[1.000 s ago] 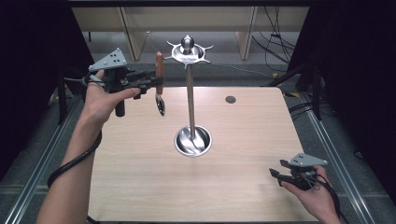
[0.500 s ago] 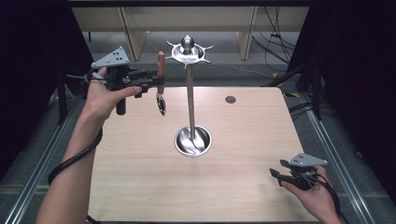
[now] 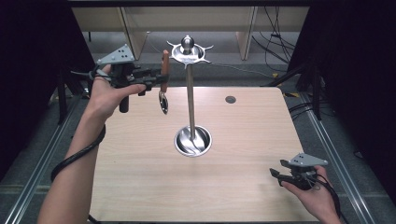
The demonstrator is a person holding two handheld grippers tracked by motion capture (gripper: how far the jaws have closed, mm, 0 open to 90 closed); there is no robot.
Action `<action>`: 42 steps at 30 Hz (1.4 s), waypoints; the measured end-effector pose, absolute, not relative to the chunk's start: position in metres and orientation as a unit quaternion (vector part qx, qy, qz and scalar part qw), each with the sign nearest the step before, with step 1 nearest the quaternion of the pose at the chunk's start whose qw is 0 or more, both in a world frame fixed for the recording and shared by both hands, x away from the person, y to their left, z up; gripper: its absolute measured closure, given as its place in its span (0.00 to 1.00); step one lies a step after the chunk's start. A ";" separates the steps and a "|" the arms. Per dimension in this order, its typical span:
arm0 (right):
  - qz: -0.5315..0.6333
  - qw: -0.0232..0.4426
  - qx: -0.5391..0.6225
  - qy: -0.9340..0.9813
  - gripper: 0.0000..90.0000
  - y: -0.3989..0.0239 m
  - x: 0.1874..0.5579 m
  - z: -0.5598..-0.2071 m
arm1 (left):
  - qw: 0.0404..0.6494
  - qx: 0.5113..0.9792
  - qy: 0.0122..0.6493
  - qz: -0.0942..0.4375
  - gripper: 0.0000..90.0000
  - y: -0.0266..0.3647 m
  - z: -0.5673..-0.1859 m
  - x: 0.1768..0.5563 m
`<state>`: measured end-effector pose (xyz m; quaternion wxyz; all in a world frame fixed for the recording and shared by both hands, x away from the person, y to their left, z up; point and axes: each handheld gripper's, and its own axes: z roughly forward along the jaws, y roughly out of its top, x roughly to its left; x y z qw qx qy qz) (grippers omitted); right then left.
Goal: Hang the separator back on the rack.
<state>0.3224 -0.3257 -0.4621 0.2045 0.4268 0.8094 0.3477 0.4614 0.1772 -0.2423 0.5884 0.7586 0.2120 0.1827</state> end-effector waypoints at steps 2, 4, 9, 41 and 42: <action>0.351 0.205 0.423 0.810 0.49 -0.326 0.323 -0.463 | 0.587 0.759 0.213 0.183 0.75 0.176 -0.242 0.462; 0.351 0.203 0.431 0.806 0.49 -0.326 0.322 -0.463 | 0.586 0.760 0.213 0.183 0.75 0.174 -0.243 0.461; 0.351 0.202 0.432 0.806 0.49 -0.325 0.322 -0.462 | 0.586 0.757 0.219 0.189 0.74 0.172 -0.247 0.461; 0.347 0.202 0.425 0.811 0.49 -0.324 0.322 -0.463 | 0.530 0.697 0.387 0.288 0.54 0.200 -0.410 0.323; 0.349 0.205 0.421 0.812 0.49 -0.324 0.323 -0.463 | 0.516 0.702 0.395 0.290 0.54 0.199 -0.422 0.319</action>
